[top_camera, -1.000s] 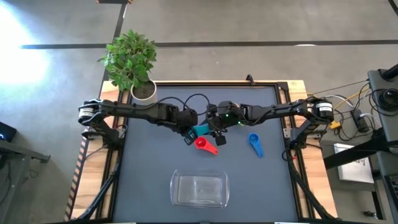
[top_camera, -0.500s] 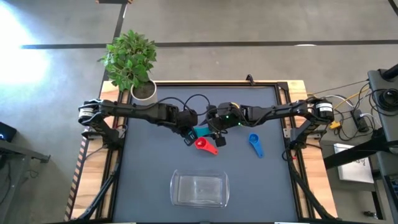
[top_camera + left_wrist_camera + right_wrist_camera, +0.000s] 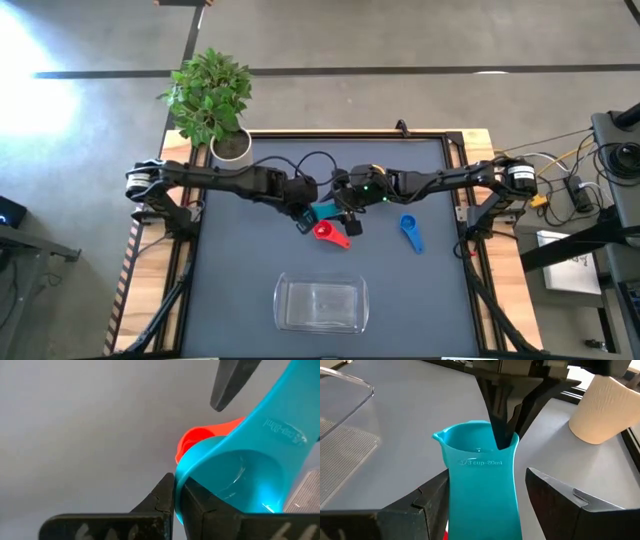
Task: Nest measuring cups in basket
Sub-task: Stack the light blue measuring cup on top of the yellow measuring cup
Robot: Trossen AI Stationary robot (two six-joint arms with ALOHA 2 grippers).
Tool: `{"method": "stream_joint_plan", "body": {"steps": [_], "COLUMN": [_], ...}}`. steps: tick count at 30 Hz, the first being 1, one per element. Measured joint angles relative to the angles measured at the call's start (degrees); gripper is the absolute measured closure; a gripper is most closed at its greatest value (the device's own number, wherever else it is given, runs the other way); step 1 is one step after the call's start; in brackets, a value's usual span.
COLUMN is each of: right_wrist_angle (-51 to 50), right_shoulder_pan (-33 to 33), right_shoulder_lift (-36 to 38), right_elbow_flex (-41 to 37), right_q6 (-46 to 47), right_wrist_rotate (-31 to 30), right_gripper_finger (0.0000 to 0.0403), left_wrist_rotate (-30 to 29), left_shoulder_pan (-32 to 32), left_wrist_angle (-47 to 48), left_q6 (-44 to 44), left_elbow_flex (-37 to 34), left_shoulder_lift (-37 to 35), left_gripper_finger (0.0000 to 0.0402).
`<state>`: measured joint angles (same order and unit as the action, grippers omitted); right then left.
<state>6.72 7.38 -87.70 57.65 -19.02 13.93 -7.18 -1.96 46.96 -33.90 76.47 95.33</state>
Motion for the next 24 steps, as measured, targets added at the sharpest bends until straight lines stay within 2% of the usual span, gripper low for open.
{"method": "stream_joint_plan", "body": {"steps": [8,24], "right_wrist_angle": [0.2,-1.97], "right_shoulder_pan": [0.0,0.0], "right_shoulder_lift": [0.0,-0.02], "right_elbow_flex": [0.0,0.07], "right_q6": [0.64,2.56], "right_wrist_rotate": [1.26,1.25], "right_gripper_finger": [0.017,0.017], "left_wrist_rotate": [1.17,1.19], "left_shoulder_pan": [-0.22,-0.41], "left_wrist_angle": [-4.26,-5.0], "left_q6": [0.22,1.91], "left_elbow_flex": [-3.77,-3.15], "left_shoulder_lift": [0.0,0.11], "left_gripper_finger": [0.0401,0.0401]}}
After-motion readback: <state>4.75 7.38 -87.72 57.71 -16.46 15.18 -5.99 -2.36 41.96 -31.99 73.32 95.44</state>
